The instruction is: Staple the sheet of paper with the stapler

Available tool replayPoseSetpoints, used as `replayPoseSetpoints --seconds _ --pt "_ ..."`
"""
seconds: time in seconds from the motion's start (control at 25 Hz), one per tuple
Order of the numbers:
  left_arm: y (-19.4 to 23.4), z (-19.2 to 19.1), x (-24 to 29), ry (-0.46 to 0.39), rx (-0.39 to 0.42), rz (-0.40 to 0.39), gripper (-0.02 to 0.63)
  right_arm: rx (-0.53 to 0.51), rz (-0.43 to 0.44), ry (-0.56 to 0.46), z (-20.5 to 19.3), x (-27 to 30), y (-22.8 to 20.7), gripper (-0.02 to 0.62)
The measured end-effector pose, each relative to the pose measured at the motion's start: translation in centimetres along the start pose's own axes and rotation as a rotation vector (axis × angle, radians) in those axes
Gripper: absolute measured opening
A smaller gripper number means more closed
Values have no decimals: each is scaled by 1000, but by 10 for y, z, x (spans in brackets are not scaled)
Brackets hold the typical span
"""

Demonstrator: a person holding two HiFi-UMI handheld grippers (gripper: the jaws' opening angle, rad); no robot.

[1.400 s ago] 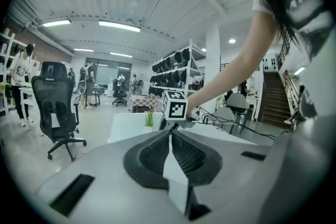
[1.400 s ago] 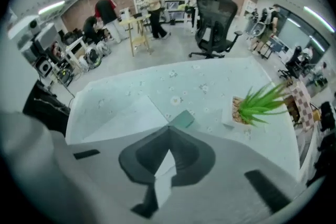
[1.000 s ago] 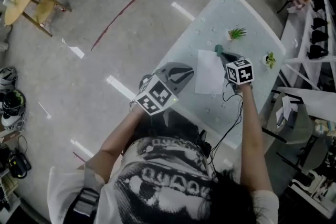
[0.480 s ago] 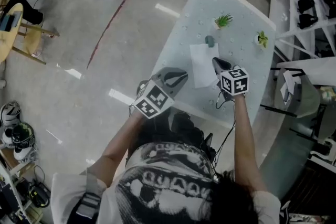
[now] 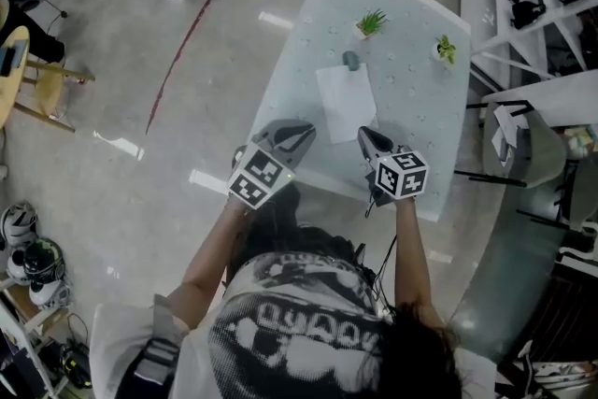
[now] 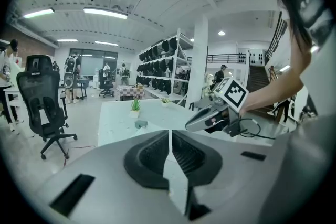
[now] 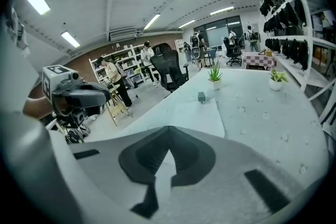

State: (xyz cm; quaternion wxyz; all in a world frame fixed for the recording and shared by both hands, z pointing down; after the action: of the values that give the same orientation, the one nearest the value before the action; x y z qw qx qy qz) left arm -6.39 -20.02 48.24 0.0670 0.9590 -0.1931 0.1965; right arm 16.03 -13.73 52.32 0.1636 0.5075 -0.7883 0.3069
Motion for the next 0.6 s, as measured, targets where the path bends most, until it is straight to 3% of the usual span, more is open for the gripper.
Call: replayPoseSetpoints --seconds 0.36,0.6 --pt "-51 -5 -30 26 17 67 15 45 13 -138 -43 -70 41 5" --pt "-116 -17 -58 51 44 47 15 80 15 -209 -85 -117 74 5"
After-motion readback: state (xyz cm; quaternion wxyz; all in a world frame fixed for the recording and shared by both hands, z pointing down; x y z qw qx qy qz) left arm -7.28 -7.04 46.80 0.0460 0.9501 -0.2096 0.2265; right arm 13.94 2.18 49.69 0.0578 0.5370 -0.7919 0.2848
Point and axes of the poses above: the fingertips, and each gripper's own axes: x forward along the fingers, y to its left, z out of its top, the point moved 9 cm from there along -x, backward along the fingers, and after that the axes turned 7 degrees about z, right-handed, at the moved point
